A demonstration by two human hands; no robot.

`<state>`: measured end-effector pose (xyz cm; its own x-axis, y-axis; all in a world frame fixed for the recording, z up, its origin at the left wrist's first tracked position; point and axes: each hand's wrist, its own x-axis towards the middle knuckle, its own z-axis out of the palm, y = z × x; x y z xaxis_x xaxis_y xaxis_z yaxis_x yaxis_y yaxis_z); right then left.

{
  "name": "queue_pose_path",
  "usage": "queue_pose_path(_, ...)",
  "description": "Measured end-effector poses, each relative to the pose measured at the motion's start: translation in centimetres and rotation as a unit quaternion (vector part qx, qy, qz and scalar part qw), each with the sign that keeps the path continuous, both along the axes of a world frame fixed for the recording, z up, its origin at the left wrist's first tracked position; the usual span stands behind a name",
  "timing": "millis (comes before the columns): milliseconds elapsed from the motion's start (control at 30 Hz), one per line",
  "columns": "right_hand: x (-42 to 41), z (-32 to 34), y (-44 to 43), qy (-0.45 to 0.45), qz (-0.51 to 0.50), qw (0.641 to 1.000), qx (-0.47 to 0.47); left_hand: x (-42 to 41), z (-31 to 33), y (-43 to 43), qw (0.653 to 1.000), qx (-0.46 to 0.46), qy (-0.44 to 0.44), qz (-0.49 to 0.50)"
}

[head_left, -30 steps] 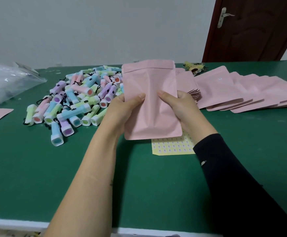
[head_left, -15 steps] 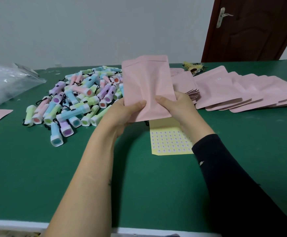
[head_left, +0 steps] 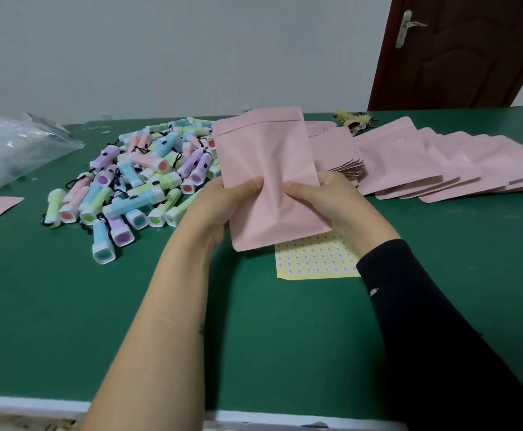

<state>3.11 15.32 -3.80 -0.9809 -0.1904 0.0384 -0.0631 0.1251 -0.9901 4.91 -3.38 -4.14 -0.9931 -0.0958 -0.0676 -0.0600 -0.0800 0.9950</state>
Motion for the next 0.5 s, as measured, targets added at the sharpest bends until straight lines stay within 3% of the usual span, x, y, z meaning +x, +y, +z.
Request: queue_pose_path(500, 0.4, 0.1, -1.3, -0.043, 0.009, 0.995, -0.087, 0.7, 0.7, 0.9, 1.000, 0.011, -0.004, 0.011)
